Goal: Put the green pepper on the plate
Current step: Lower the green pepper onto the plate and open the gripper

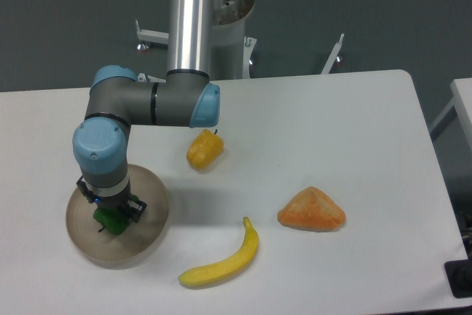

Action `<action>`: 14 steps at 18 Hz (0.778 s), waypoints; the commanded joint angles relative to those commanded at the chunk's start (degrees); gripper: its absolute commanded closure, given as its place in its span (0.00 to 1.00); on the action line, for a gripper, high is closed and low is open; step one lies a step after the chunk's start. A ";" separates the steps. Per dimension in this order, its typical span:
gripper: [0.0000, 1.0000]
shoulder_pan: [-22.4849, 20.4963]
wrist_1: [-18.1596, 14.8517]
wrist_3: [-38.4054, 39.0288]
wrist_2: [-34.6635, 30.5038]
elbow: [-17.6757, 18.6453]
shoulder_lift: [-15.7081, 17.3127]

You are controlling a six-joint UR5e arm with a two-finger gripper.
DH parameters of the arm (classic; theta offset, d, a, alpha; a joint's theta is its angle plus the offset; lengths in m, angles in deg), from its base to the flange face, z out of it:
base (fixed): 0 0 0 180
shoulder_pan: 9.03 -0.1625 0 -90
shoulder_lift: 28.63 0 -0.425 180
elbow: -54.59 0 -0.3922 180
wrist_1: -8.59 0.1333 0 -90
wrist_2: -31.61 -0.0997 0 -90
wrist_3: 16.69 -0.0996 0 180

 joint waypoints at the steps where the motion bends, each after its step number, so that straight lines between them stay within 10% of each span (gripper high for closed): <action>1: 0.44 0.00 0.09 0.00 -0.09 0.00 0.00; 14: 0.00 -0.09 -0.17 -1.58 -0.26 -0.26 2.02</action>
